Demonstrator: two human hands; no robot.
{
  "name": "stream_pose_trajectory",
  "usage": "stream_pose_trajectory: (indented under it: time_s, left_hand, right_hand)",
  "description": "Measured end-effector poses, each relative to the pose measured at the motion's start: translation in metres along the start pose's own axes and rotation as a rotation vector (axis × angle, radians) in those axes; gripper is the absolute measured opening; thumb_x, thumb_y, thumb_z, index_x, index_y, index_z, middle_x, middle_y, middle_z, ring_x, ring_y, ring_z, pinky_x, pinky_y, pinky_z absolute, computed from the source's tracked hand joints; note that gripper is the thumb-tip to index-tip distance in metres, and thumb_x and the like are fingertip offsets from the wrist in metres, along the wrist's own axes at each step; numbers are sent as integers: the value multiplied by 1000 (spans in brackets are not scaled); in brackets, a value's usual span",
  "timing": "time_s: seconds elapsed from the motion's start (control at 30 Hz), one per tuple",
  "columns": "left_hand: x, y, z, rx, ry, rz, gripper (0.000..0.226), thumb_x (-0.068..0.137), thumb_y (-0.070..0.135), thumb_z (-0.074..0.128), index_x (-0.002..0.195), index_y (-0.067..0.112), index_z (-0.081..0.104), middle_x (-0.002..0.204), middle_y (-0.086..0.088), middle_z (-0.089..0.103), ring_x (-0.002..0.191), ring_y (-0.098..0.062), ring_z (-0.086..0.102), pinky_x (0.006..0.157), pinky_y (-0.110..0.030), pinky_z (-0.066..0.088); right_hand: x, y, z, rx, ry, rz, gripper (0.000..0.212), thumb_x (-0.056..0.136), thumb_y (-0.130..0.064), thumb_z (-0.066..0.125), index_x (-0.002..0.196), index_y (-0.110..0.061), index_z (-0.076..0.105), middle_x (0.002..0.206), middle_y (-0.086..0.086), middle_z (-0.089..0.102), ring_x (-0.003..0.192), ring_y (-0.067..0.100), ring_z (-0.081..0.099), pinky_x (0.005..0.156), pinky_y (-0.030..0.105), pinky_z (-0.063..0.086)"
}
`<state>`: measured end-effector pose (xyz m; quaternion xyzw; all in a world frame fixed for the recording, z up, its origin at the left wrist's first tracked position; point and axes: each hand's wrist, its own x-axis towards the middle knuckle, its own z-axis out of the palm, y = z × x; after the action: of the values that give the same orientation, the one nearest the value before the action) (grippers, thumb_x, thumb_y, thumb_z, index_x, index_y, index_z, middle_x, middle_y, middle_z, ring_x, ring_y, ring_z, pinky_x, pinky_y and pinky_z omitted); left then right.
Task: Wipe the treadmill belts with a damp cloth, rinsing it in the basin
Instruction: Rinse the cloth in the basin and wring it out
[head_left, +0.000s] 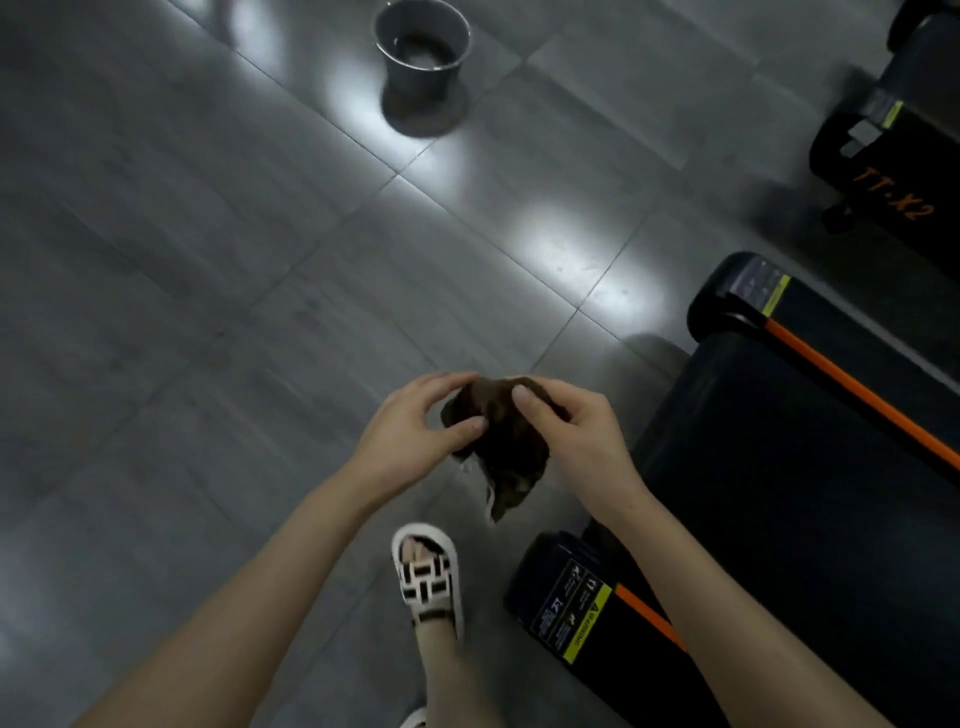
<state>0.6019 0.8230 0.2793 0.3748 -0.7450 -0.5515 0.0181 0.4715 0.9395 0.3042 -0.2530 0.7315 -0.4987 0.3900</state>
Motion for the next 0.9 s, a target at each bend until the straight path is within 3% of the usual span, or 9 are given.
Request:
stream_pose_trajectory:
  time_s: [0.1, 0.23, 0.33, 0.47, 0.63, 0.9]
  left_hand:
    - [45, 23, -38, -51, 29, -57, 30, 81, 25, 73, 109, 28, 62, 119, 5, 60, 116, -9, 51, 91, -26, 37]
    - [126, 58, -103, 12, 41, -100, 24, 75, 24, 79, 82, 27, 56, 97, 4, 63, 100, -9, 56, 74, -21, 38]
    - [194, 82, -152, 70, 33, -89, 23, 77, 19, 77, 89, 19, 58, 95, 3, 62, 97, -13, 58, 80, -20, 43]
    - [276, 94, -216, 87, 211, -161, 19, 85, 21, 68, 102, 16, 62, 102, 5, 60, 99, -12, 55, 89, -30, 45]
    - [384, 117, -289, 60, 351, -200, 12, 90, 12, 62, 96, 3, 67, 91, -3, 65, 87, -17, 59, 75, -19, 39]
    - [605, 158, -366, 27, 424, -236, 16, 93, 16, 58, 100, 4, 66, 94, -2, 64, 90, -15, 57, 76, -23, 38]
  right_hand:
    - [57, -37, 5, 76, -43, -9, 14, 91, -8, 58, 98, -8, 70, 88, 3, 72, 83, 10, 67, 75, 23, 52]
    - [156, -86, 5, 12, -99, 11, 13, 91, -8, 58, 96, -13, 69, 85, -3, 70, 78, 0, 64, 72, 17, 50]
    - [239, -114, 7, -70, -113, -2, 13, 91, -10, 59, 96, -8, 70, 86, 1, 70, 78, 3, 63, 70, 20, 49]
    - [345, -146, 11, -171, -6, -9, 14, 92, -10, 58, 94, -6, 71, 74, -20, 61, 65, -13, 55, 64, 11, 40]
    - [482, -194, -2, -202, 122, 28, 18, 92, -13, 58, 99, -5, 72, 87, 0, 68, 84, 13, 62, 72, 27, 45]
    - [714, -227, -18, -225, 124, 79, 16, 93, -16, 57, 96, -11, 72, 87, -3, 70, 84, 15, 64, 80, 36, 49]
